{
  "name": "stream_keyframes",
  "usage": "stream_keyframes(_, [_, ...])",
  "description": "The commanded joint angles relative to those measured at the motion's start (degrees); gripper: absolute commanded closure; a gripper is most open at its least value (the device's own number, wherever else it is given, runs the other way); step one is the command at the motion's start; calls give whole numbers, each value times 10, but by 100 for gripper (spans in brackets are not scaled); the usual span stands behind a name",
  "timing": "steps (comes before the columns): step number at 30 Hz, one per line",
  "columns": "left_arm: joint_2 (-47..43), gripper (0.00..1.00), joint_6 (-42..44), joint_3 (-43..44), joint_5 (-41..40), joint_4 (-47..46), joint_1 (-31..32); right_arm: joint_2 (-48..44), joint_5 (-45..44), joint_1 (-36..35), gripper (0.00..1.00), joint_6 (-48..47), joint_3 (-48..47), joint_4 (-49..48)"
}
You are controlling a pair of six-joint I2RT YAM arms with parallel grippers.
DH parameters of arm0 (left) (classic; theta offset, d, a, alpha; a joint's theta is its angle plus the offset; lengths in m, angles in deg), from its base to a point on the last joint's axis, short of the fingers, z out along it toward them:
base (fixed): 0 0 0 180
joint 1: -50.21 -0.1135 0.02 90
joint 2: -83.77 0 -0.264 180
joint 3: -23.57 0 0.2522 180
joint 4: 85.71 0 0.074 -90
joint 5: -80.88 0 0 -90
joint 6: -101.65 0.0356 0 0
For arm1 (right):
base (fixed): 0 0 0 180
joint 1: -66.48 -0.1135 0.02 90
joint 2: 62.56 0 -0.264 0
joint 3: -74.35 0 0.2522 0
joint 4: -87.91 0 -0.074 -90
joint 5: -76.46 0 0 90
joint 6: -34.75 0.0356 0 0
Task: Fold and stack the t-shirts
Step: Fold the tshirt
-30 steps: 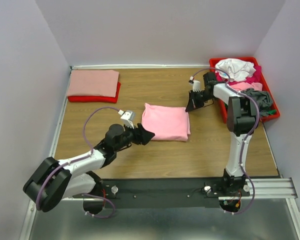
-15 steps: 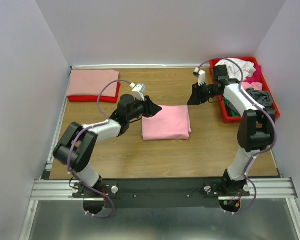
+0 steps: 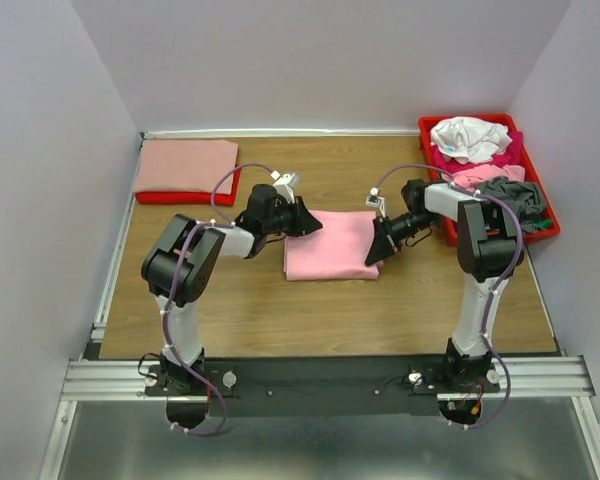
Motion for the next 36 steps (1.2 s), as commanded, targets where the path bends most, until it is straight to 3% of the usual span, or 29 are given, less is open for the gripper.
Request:
stream_keyframes(1, [28, 77, 6, 10, 14, 3, -14, 4, 5, -2, 87, -41, 17, 46])
stream_keyframes(5, [41, 77, 3, 12, 12, 3, -23, 0, -32, -2, 88, -32, 32, 40])
stream_keyframes(15, [77, 77, 12, 32, 3, 31, -39, -6, -173, -3, 90, 95, 64, -93])
stream_keyframes(20, [66, 74, 35, 47, 11, 42, -39, -22, -181, -2, 89, 97, 68, -102])
stream_keyframes(23, [-4, 67, 61, 48, 29, 43, -37, -70, -165, -2, 86, 64, 58, -80])
stream_keyframes(24, [-25, 58, 69, 48, 28, 51, -37, -84, -160, -2, 85, 56, 54, -72])
stream_keyframes(27, [-116, 46, 122, 54, -23, 107, -37, -154, -168, -2, 79, 41, 34, -56])
stream_keyframes(31, [-222, 34, 181, 29, -114, 185, -38, -233, -199, -3, 59, 38, 17, -65])
stream_keyframes(32, [-261, 27, 185, -2, -125, 187, -39, -264, -206, -2, 57, 48, 18, -91])
stream_keyframes(33, [-278, 13, 169, -22, -148, 183, -40, -281, -230, -2, 50, 58, 33, -113])
stream_keyframes(34, [-293, 6, 160, -63, -148, 175, -43, -304, -244, -2, 47, 88, 48, -142])
stream_keyframes(36, [-316, 2, 136, -100, -131, 165, -59, -372, -271, -2, 31, 124, 89, -256])
